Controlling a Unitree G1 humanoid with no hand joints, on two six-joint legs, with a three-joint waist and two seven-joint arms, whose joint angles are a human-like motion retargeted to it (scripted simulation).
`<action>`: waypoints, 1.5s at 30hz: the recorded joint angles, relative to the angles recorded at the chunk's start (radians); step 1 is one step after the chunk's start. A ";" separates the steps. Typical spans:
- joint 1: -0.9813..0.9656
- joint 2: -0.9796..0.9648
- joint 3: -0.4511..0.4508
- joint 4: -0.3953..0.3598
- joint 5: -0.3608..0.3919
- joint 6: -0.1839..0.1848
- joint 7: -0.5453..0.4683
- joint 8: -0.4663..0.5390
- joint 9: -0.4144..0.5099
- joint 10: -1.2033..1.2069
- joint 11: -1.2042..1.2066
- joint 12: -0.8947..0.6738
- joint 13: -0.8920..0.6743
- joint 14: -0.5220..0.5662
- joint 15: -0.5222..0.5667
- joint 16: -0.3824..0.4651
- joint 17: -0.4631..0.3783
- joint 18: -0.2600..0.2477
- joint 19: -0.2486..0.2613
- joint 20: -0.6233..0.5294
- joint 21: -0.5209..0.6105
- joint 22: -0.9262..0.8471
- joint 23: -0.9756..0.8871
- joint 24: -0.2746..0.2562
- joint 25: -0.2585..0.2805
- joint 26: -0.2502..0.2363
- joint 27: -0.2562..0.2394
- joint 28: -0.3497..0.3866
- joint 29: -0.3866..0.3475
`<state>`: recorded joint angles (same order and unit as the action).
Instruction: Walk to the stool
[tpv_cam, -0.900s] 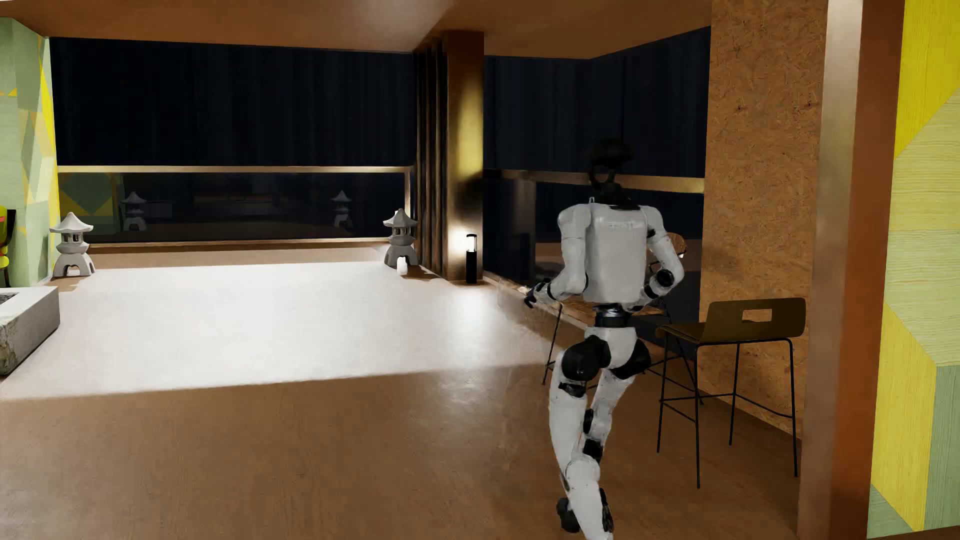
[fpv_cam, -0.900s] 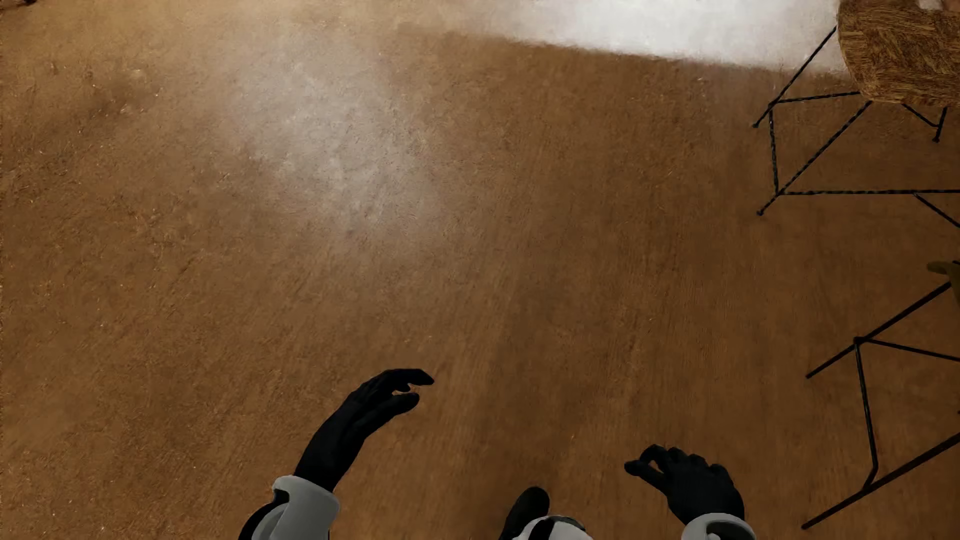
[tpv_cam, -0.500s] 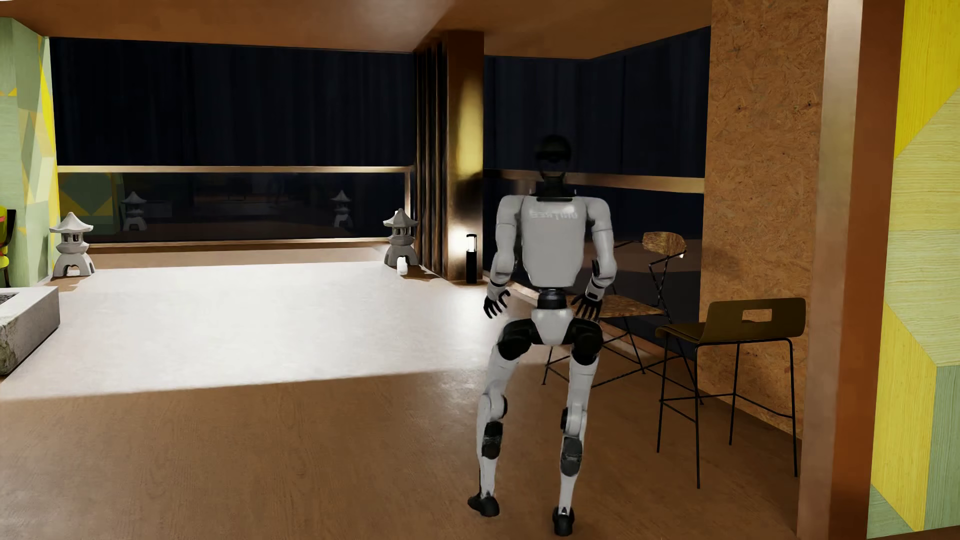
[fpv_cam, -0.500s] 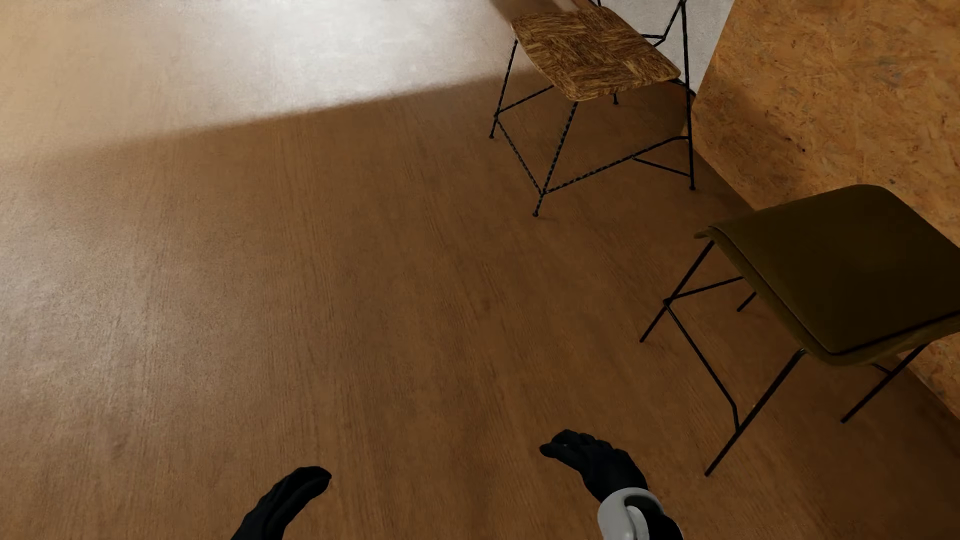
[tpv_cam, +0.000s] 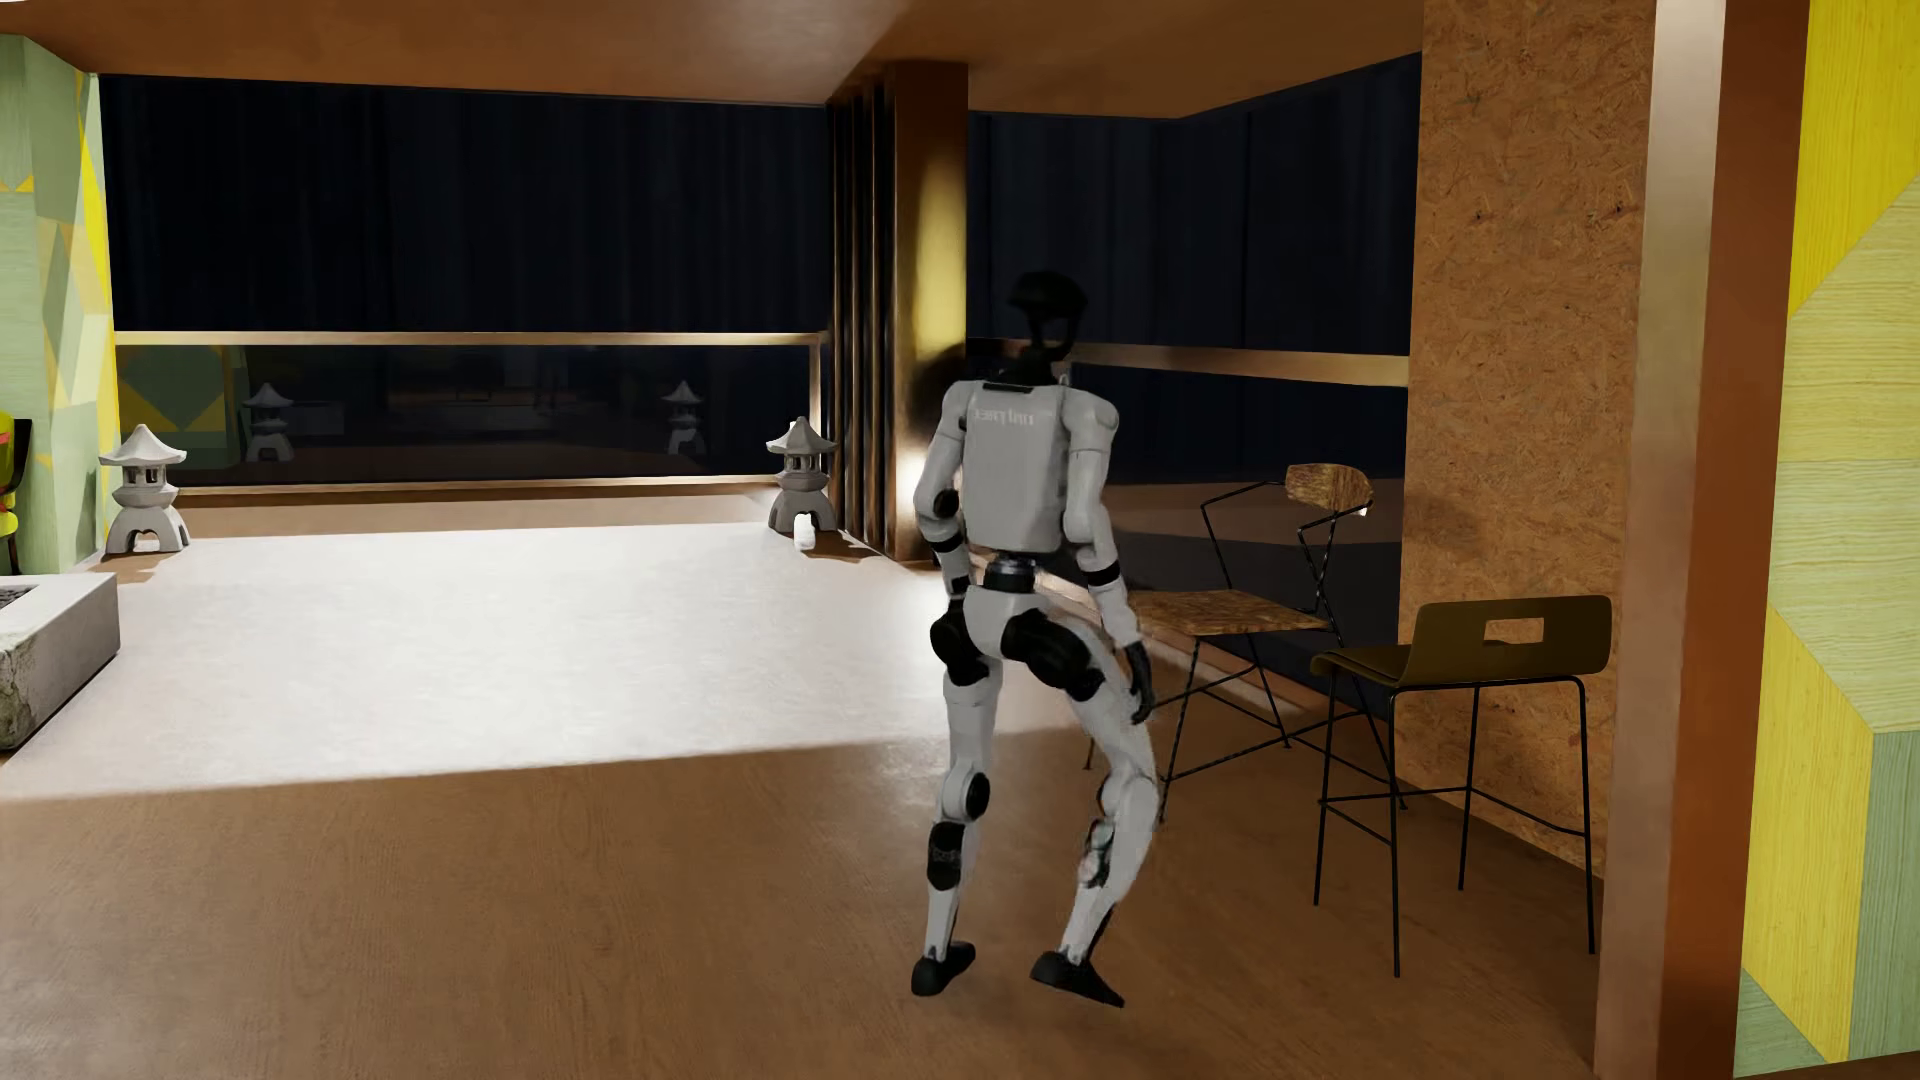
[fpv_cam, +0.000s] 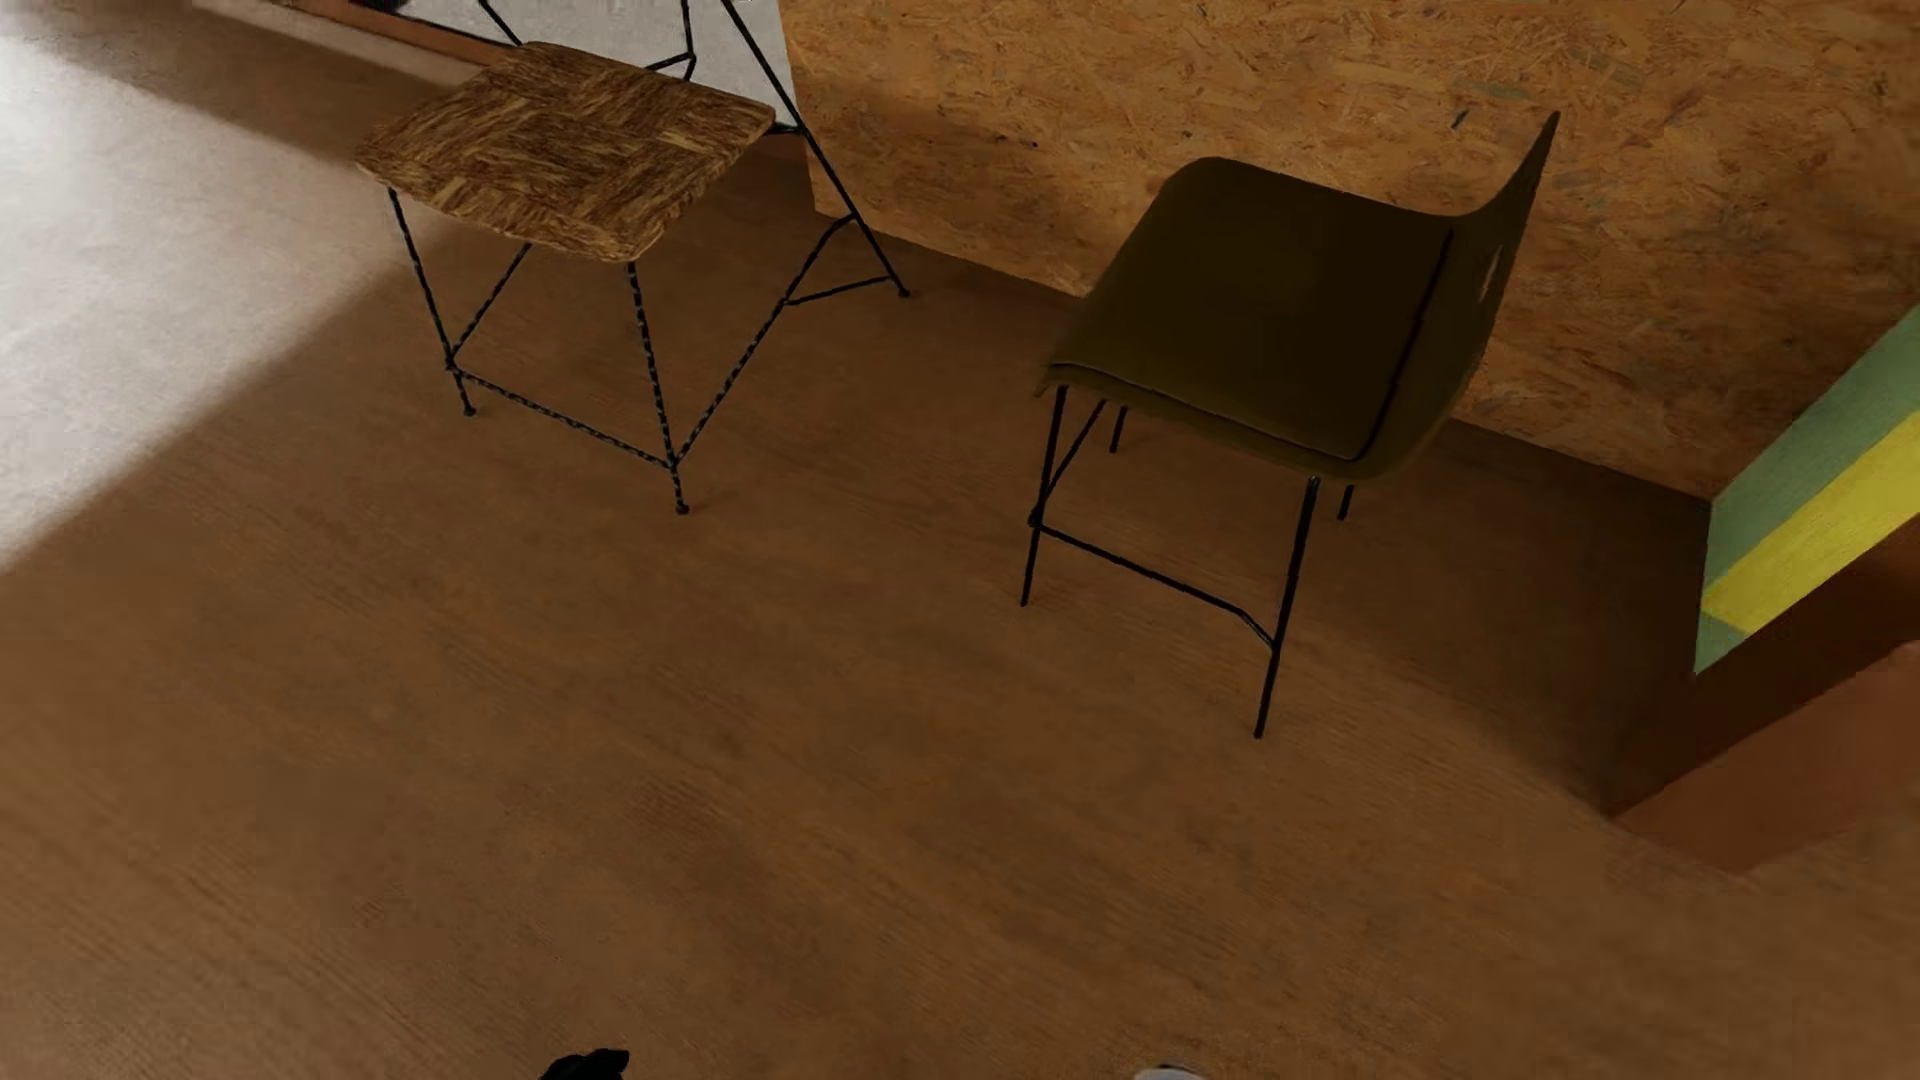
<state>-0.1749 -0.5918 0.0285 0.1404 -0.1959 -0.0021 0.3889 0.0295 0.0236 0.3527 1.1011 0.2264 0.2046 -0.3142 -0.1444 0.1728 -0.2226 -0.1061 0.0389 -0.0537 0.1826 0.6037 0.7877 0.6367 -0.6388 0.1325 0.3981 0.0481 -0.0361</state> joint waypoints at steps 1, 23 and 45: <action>0.012 -0.007 -0.010 -0.012 -0.048 -0.009 0.027 -0.122 -0.003 0.000 -0.025 -0.019 0.013 -0.014 -0.040 -0.001 -0.004 0.012 -0.057 0.015 0.025 0.038 0.012 -0.008 0.007 0.023 -0.016 0.005 0.025; -0.200 0.387 0.036 0.137 0.121 0.037 -0.437 -0.352 -0.020 0.159 -0.677 0.116 -0.093 0.102 -0.149 -0.132 0.016 -0.141 -0.056 0.269 0.065 -0.001 -0.265 0.000 -0.093 0.062 -0.125 -0.027 -0.008; -0.049 0.283 0.022 -0.113 -0.059 -0.048 -0.075 -0.292 -0.009 0.067 -0.491 -0.010 -0.043 -0.048 -0.159 -0.094 -0.017 0.119 -0.001 0.109 0.165 0.009 -0.171 0.022 -0.126 0.070 -0.071 0.000 0.105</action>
<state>-0.2235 -0.3086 0.0507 0.0278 -0.2549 -0.0502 0.3138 -0.2620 0.0144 0.4195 0.6098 0.2165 0.1616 -0.3621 -0.3031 0.0786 -0.2392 0.0132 0.0380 0.0552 0.3472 0.6128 0.6170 0.6591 -0.7650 0.2026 0.3275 0.0483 0.0689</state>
